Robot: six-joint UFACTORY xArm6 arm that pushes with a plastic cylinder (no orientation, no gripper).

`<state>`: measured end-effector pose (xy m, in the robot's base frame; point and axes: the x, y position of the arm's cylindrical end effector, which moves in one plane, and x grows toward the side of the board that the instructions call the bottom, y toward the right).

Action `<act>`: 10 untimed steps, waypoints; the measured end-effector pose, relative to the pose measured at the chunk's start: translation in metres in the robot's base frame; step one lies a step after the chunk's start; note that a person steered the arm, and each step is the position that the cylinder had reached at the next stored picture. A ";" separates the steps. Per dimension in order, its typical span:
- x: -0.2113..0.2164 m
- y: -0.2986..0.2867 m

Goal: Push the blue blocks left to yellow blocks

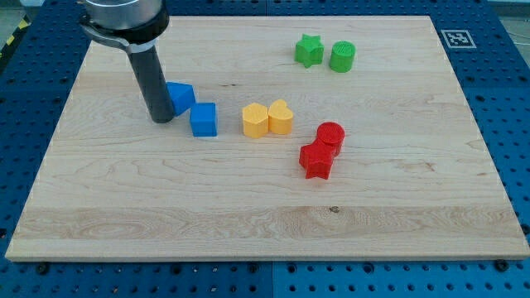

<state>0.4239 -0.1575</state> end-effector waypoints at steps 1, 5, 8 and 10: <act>-0.016 -0.055; -0.032 0.043; -0.064 0.123; -0.064 0.153</act>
<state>0.3597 -0.0043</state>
